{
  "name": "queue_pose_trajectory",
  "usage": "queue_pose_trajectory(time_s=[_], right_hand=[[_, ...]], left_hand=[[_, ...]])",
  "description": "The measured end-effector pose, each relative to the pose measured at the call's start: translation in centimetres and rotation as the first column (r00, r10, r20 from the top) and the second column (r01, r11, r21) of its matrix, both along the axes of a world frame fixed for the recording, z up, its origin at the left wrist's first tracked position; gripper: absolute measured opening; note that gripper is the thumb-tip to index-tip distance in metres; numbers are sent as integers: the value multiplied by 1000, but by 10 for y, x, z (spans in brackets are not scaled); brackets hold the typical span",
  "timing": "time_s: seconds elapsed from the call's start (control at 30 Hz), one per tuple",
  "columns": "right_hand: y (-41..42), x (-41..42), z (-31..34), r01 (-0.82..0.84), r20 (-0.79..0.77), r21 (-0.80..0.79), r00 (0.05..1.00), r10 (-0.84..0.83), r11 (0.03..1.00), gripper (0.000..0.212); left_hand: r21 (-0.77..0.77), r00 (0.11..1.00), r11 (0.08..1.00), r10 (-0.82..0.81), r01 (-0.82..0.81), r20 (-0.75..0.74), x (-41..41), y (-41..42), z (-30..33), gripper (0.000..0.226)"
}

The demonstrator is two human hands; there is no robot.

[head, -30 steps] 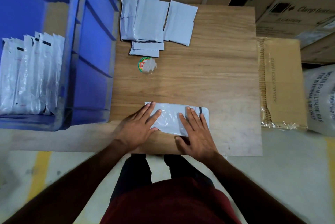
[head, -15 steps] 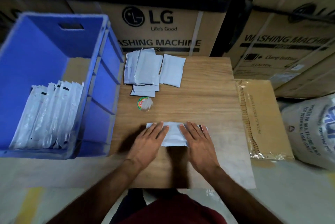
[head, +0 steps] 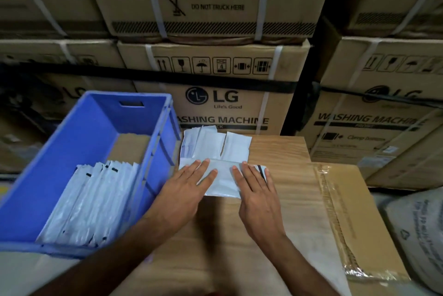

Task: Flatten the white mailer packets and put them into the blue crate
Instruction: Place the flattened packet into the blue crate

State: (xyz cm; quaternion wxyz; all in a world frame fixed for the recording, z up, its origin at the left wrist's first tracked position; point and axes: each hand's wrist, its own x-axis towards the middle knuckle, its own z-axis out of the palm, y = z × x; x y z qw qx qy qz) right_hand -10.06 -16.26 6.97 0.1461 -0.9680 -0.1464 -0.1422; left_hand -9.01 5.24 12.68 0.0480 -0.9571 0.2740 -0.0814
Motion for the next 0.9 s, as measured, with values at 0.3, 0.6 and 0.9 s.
queue_pose_trajectory(time_s=[0.3,0.6,0.9], right_hand=[[144,21,49,33,7,1,999,-33,999,72],[329,28,53,119,-112,235,989,-95,965,74],[394,-4,21,454,-681,153,692,-239,878,82]], left_hand=[[-19,991,995,-93,96,96,49,161,21,84],[83,987,984,-153,156,-40,113,338,37,100],[243,792,753,-584,611,-179,171,317,-17,50]])
